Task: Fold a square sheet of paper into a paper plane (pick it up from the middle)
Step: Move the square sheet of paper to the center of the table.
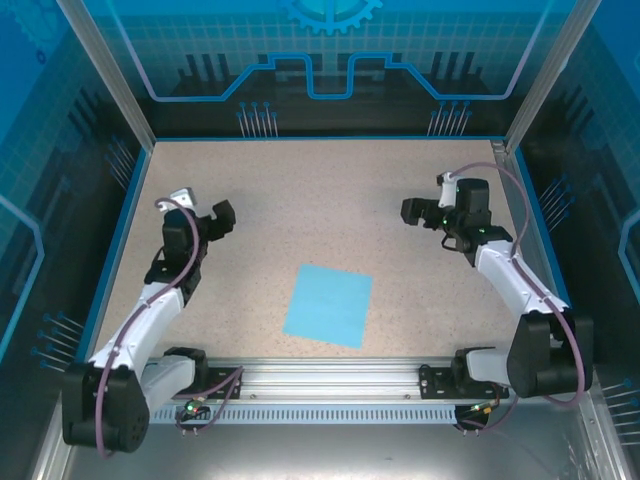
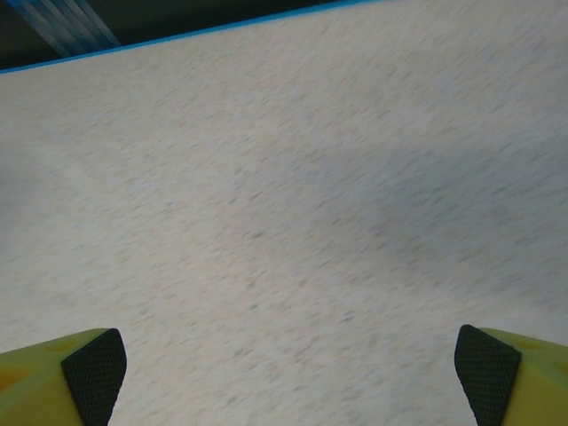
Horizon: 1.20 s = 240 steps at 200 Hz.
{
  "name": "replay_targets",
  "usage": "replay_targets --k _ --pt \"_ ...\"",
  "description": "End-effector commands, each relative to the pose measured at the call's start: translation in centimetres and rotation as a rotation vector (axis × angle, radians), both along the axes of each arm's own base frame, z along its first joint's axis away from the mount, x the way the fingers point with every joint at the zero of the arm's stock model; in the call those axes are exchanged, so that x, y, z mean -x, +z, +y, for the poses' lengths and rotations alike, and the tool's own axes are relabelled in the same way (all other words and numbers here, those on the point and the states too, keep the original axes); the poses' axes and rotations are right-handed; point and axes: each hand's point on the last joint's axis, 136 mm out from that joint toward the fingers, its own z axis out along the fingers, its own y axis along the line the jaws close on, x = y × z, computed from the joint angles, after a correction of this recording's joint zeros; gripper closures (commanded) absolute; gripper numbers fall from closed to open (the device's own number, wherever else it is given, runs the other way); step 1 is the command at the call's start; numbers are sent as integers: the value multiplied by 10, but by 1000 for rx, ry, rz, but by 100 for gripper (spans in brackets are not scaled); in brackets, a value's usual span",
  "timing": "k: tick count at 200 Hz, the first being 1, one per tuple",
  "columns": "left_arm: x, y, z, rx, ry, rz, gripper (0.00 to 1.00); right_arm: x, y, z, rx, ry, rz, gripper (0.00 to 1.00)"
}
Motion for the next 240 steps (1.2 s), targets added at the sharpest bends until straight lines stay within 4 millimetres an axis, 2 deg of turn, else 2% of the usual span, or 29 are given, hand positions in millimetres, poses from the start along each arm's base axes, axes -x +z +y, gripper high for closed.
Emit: replay_targets --k 1,31,62,83,85,88,110,125,135,159,162,168,191,220,235,240 --pt "23 -17 -5 127 13 89 1 27 -23 35 -262 91 203 1" --pt "46 -6 -13 181 -22 69 1 32 -17 67 -447 204 260 1" --pt "60 -12 -32 243 -109 139 1 47 -24 106 -380 282 318 1" --pt "65 -27 -46 302 -166 204 1 66 -45 134 -299 320 391 1" --pt "65 -29 -48 309 -174 210 1 66 -42 138 -295 330 384 1" --pt "65 -30 -51 318 -184 215 1 65 -40 142 -282 333 383 1" --pt "66 -42 -67 384 -255 261 1 83 -62 163 -211 336 472 8" --pt "68 -49 -78 417 -311 295 1 104 -74 189 -220 385 515 9" --pt "70 -55 -84 439 -339 318 1 116 -85 199 -191 388 553 13" --pt "72 -62 -93 488 -374 342 1 136 -103 209 -135 361 603 17" --pt "72 -63 -94 495 -377 345 1 144 -113 206 -123 358 628 17" --pt "72 -65 -96 503 -383 352 1 148 -118 208 -119 364 640 17" --pt "72 -74 -99 513 -394 397 1 158 -138 206 -65 340 685 18" --pt "73 -83 -106 520 -427 451 1 160 -161 196 12 319 731 22" --pt "75 -86 -110 523 -442 469 1 156 -174 182 81 295 752 23" --pt "76 -87 -112 525 -447 475 1 147 -170 183 95 296 738 24"
